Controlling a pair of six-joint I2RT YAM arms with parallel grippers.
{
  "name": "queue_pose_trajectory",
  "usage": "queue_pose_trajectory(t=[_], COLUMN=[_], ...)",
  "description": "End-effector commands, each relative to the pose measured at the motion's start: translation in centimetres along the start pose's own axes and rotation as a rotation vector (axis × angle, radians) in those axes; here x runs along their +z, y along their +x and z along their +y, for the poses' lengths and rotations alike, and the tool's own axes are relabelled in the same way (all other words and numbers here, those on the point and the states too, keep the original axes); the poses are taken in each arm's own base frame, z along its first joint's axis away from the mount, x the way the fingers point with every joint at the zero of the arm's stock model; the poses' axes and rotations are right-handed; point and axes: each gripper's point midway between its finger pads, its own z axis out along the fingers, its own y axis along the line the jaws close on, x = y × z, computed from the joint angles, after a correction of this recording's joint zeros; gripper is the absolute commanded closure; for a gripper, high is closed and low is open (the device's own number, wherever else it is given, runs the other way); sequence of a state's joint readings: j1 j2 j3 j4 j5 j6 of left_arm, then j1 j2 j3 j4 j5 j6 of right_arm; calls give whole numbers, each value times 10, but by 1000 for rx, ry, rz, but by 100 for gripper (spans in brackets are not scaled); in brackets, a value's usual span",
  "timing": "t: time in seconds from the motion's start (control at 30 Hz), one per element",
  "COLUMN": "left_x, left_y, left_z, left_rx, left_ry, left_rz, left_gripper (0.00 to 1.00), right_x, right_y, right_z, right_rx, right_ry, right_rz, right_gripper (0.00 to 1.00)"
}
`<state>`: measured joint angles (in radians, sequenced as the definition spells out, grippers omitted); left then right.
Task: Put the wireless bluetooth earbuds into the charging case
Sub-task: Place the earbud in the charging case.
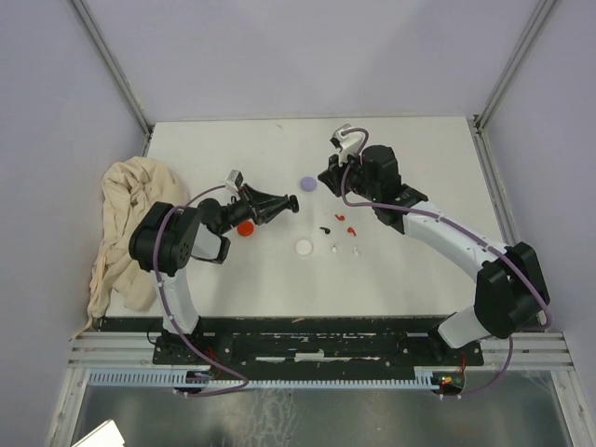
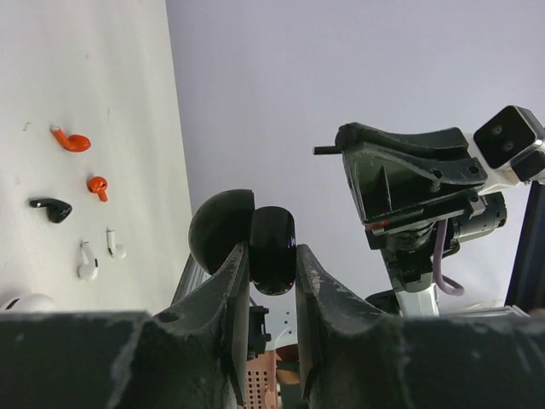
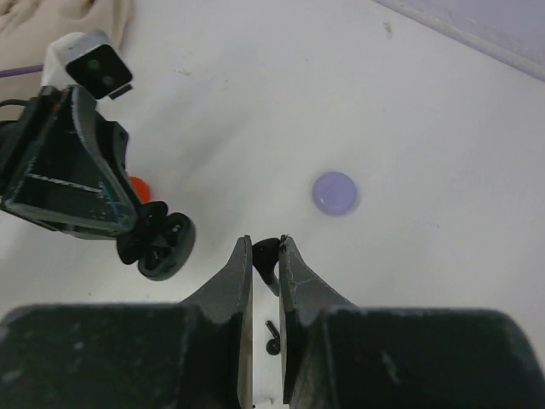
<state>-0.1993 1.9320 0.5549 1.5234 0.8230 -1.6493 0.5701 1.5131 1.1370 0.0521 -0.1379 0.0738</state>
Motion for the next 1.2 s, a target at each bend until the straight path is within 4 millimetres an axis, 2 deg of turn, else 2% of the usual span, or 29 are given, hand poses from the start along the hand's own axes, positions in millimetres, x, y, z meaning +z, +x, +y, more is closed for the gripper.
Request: queue_pose_trajectory(t=[0.0,0.2,0.47,1.17], left_x=[12,23,26,28], left_y=[18,30,38,51], left_z=[-43,-50,-54,-70], left_rx=[92,76,73,121], left_ry=[165,182,188,221], left_rz=[108,188,238,298], left_gripper=[97,97,97,97], right_x=[-10,-19,-26,-21], right_y=[-36,-38,-41,-28], right_z=[27,41,57,67], right_rx=[24,0,-24,-26], right_ry=[-148,-230,-319,-391], right_rz=[-185,-249,-282,-236], right_gripper=[99,98,98,98])
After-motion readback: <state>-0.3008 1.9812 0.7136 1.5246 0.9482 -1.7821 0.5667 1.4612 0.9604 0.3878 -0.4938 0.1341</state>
